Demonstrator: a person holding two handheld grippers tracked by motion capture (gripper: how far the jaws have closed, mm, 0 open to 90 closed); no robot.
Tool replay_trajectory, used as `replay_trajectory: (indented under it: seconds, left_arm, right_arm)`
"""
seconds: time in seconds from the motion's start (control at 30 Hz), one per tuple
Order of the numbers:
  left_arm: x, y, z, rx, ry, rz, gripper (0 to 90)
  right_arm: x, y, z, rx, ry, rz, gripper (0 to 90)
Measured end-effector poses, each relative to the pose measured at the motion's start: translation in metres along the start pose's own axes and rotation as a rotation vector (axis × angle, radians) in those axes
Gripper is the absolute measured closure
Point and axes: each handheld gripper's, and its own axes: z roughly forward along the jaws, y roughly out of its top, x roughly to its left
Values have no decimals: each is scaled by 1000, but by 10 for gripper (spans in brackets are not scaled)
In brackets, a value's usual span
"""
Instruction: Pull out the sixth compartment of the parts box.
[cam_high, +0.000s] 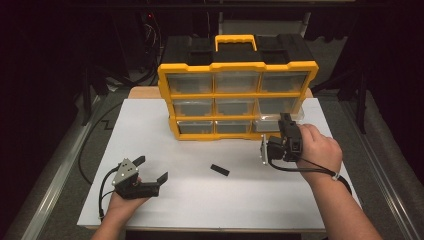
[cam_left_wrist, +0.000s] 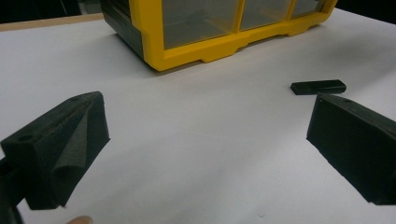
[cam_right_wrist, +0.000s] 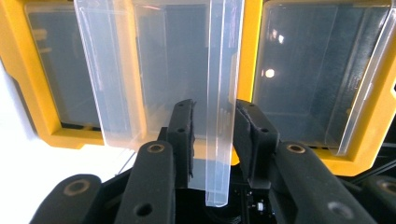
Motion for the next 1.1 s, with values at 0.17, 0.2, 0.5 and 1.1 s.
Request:
replay_trajectory:
  seconds: [0.17, 0.2, 0.5, 1.1]
  left_arm:
    - [-1, 0, 0, 2, -1, 0, 2]
    - [-1, 0, 0, 1, -1, 0, 2]
    - [-2, 0, 0, -1, -1, 1, 2]
    - [1, -1, 0, 0, 2, -9, 2]
  right_arm:
    - [0, 2, -1, -4, -30, -20, 778]
    - [1, 2, -2, -4, -30, -12, 778]
    - [6, -4, -12, -12, -39, 14, 842]
    - [-3, -11, 2, 0, 24, 8, 743]
